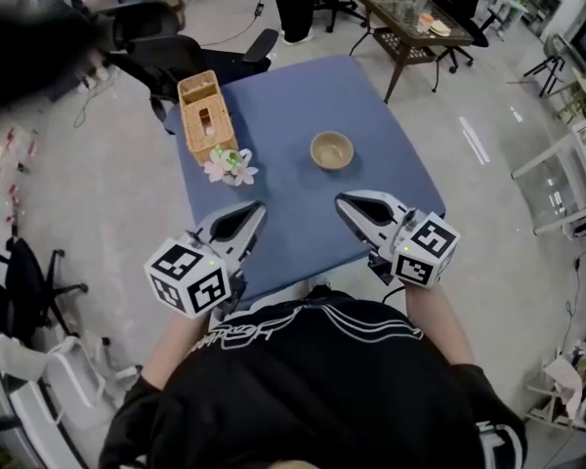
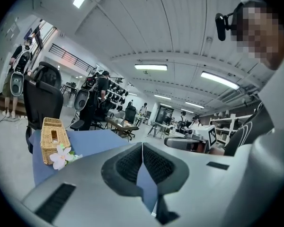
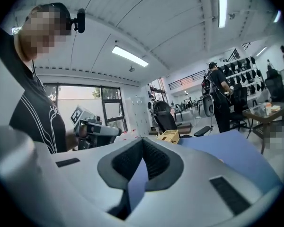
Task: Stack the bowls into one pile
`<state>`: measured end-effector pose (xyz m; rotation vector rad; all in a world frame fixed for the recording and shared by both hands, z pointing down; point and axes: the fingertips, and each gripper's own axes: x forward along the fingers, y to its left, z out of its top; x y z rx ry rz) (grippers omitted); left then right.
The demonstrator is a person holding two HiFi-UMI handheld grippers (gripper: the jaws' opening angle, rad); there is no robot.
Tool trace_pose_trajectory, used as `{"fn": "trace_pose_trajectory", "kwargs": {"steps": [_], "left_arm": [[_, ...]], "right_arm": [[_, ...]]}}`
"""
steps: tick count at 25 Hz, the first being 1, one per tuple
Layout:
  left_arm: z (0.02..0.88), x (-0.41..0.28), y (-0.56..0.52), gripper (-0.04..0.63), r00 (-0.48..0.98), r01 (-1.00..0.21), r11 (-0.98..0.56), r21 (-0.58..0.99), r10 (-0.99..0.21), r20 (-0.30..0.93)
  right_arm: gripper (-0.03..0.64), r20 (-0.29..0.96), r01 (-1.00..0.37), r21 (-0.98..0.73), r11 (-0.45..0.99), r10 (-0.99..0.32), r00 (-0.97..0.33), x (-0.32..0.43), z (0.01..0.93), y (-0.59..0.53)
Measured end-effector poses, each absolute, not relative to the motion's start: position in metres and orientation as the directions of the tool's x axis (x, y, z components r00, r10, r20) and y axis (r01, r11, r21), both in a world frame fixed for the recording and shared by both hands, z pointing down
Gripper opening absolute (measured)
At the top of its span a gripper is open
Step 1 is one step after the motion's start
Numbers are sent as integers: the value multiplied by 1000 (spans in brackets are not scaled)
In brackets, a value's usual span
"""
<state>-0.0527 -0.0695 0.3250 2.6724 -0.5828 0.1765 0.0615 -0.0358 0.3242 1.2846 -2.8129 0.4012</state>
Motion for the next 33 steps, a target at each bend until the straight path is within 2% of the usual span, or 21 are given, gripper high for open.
{"fn": "trace_pose_trajectory", "kwargs": {"steps": [12,33], "left_arm": [[308,-57,-43,28,927,-375,-866,331,-348,141],[327,-35,-49,28,932,-360,-866,348,-318,173]], "right_arm": [[26,102,-772,-173,611,-769,-631,49,312,7],[26,110,-798,-239,553,-801,-588,72,334,1]]}}
